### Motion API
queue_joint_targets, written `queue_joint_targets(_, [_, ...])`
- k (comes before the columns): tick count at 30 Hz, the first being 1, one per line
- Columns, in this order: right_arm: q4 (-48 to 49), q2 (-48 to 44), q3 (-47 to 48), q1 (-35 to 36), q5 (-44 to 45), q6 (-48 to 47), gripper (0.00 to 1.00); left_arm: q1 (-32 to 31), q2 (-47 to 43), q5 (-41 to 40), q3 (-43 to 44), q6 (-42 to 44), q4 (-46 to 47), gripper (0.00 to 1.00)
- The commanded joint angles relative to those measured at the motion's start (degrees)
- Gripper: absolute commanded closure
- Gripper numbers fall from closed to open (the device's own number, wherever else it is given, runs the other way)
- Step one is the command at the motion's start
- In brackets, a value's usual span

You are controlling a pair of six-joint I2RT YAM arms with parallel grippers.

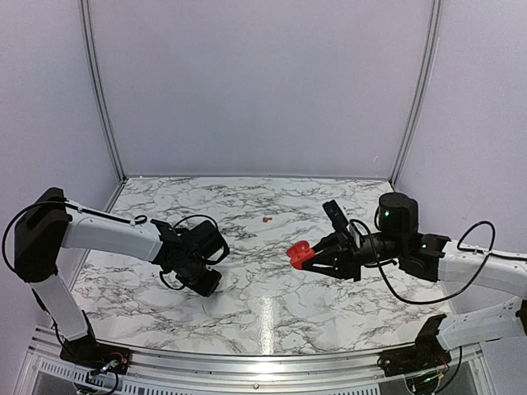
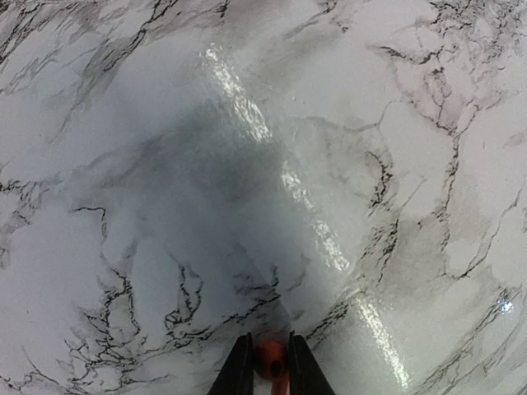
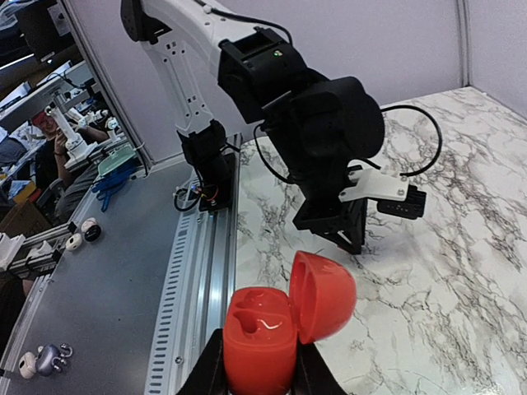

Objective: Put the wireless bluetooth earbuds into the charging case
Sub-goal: Pick up the left earbud from the center of the board.

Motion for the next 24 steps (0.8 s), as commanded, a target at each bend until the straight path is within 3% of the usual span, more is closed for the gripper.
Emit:
queue_joint_targets(1, [2.54, -0.79, 1.97, 2.74, -1.57, -3.05, 1.0, -0.97, 2.03, -1.01, -0.68, -0.93, -7.44, 0.8])
queue_joint_targets(4, [2.48, -1.03, 1.91, 3.25, -1.56, -3.41, 1.0, -1.06, 2.26, -1.93, 0.03, -0.44, -8.43, 0.71])
queue_joint_targets(8, [2.03, -1.35, 1.94, 3.46, -1.43, -3.59, 1.0, -1.06, 2.85, -2.6, 1.23, 0.47, -9.57, 0.7])
queue_joint_targets(24, [1.32, -2.31, 1.78, 3.63, -1.14, -4.32, 1.0, -0.67, 5.11, -4.85, 6.13, 3.27, -12.08, 0.9])
